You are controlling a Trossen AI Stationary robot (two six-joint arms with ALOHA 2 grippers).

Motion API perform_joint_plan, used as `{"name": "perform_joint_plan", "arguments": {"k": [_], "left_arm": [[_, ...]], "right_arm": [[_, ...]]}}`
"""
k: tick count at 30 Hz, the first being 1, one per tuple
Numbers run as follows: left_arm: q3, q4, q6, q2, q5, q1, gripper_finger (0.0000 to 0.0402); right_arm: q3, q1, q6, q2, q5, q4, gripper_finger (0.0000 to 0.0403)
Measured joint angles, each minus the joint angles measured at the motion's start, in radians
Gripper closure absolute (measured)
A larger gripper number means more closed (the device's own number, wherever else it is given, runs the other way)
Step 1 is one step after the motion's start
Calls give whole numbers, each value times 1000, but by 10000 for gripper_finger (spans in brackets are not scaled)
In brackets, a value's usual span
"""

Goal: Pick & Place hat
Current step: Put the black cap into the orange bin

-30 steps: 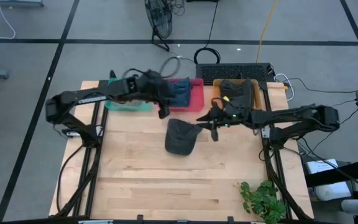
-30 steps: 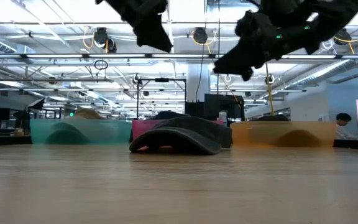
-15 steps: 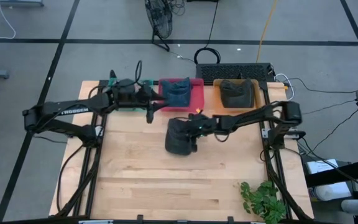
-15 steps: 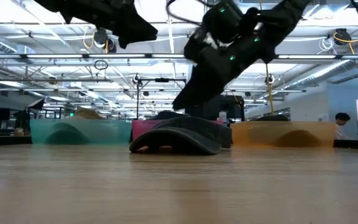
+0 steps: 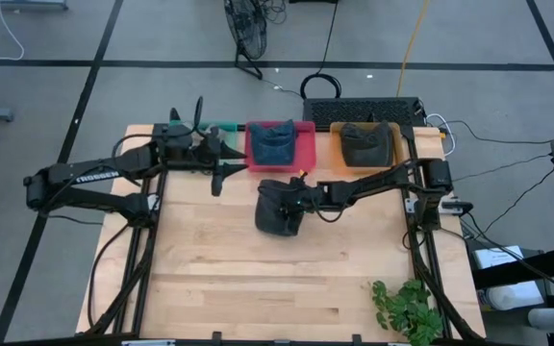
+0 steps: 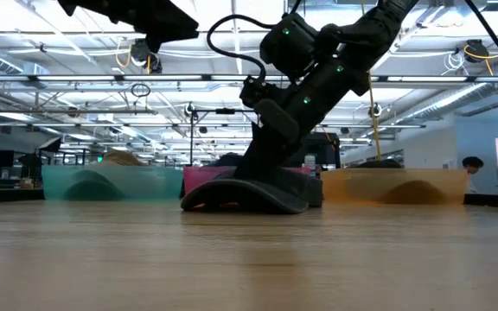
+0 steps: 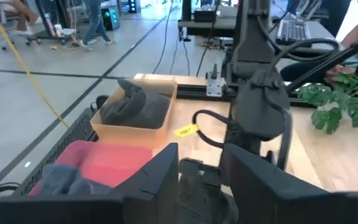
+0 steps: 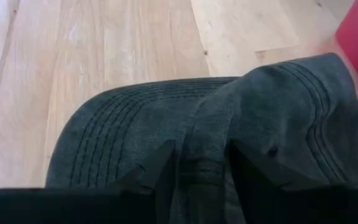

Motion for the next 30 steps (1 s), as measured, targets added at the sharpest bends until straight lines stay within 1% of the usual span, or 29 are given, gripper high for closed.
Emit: {"name": "perform_joint_plan", "arguments": {"k": [3, 6, 9, 12, 13, 17, 20, 25, 30], "left_arm": [[0, -2, 6, 2, -3, -7, 261], [0, -17, 22, 5, -5, -11, 261], [0, -38, 22, 5, -4, -12, 261], [0, -53, 20, 5, -6, -12, 261], [0, -56, 19, 5, -11, -12, 261], [0, -58, 0, 5, -18, -13, 261], [0, -64, -8, 5, -34, -24, 261], [0, -77, -9, 5, -56, -55, 261], [0, -86, -7, 5, -57, -75, 261]], "right_arm": [[0, -2, 2, -5, -2, -7, 275], [0, -1, -4, -6, -3, -14, 293], [0, -1, -24, -6, -4, -18, 333], [0, -1, -58, -6, -4, -32, 385], [0, 1, -68, -6, -4, -38, 393], [-2, 5, -62, -52, -4, -132, 391], [-4, 15, -54, -145, -3, -297, 399], [-4, 33, -53, -387, 13, -542, 400], [-4, 16, -84, -634, 155, -770, 402]]}}
